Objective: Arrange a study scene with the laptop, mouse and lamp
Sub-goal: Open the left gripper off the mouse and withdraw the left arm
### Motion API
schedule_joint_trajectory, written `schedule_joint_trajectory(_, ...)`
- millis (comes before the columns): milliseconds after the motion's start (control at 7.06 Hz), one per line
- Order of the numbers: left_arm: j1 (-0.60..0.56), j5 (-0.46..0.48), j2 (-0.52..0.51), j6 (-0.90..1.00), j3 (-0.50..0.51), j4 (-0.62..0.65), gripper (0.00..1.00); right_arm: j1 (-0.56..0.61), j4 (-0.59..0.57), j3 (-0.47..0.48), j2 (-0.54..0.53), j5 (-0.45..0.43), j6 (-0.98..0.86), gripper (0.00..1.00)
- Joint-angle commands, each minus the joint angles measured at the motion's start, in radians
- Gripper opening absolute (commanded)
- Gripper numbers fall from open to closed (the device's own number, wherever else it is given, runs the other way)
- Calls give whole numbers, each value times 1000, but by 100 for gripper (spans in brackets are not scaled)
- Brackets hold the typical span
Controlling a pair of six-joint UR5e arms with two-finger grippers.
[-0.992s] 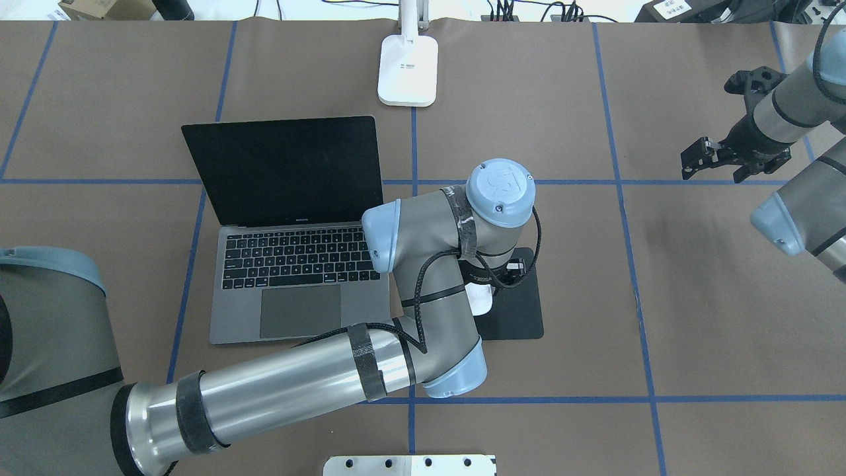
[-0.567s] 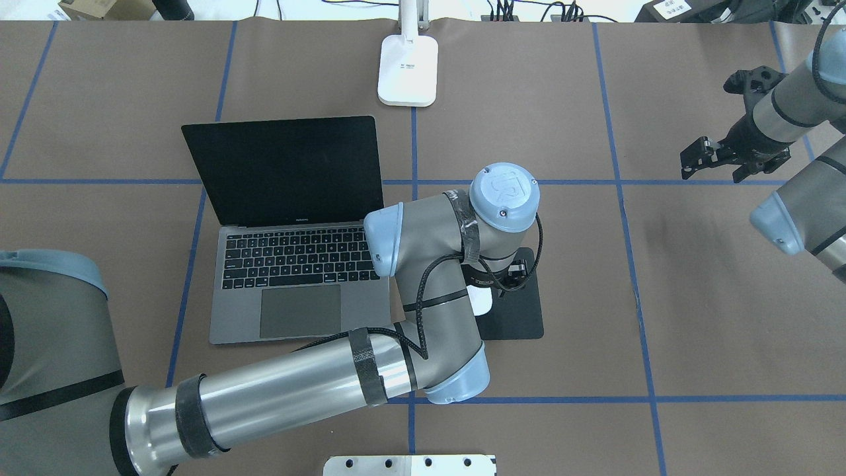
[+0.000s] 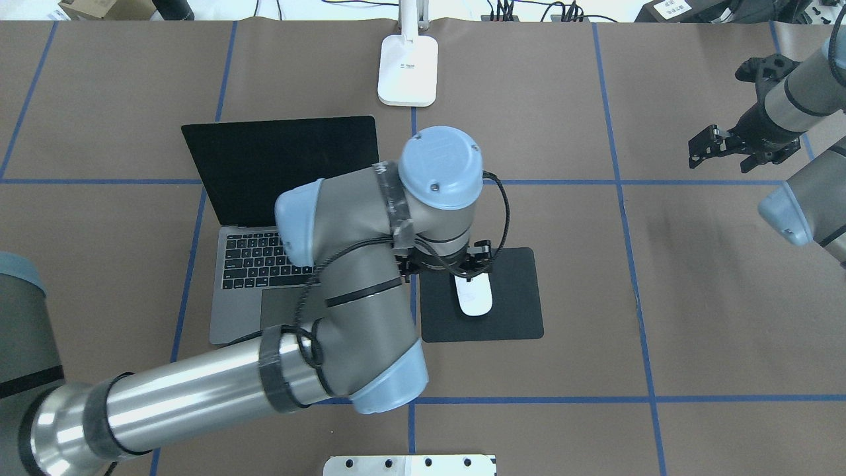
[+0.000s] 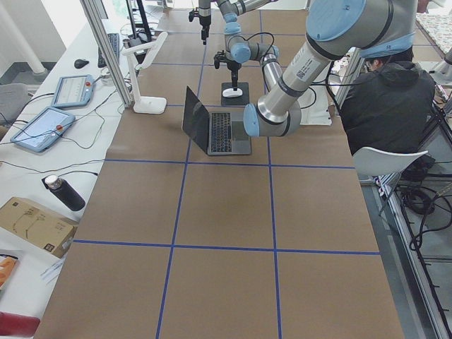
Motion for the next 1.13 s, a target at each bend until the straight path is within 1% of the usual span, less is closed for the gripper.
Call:
schedule_joint_trajectory(0, -50, 0, 264, 119, -318, 29, 99, 12, 1, -8, -18, -20, -4, 99)
schedule_joint_trajectory(142, -89, -5, 405, 213, -415, 26, 99, 58, -1, 2, -21, -13, -8, 99)
schedule_joint_trajectory(283, -160, -11, 504, 257, -445, 19, 99, 66, -1, 3, -48, -14, -46, 99)
schedule_joint_trajectory(425, -240, -13, 584, 401, -442, 17, 99, 104, -11, 1, -65, -4, -94, 99)
schedule_joint_trajectory(567, -332, -20, 660, 555, -440, 14, 99, 141, -13, 1, -99, 44, -131, 99)
schedule_joint_trajectory(708, -427, -105, 725, 685, -431, 14, 99, 178, -14, 4, -128, 74, -139, 99)
schedule_joint_trajectory(850, -536, -179, 770, 857, -389, 9, 99, 199, -14, 6, -147, 107, -139, 99)
schedule_joint_trajectory(992, -655, -259, 819, 1016, -320, -41, 99, 225, -13, 12, -170, 130, -140, 99)
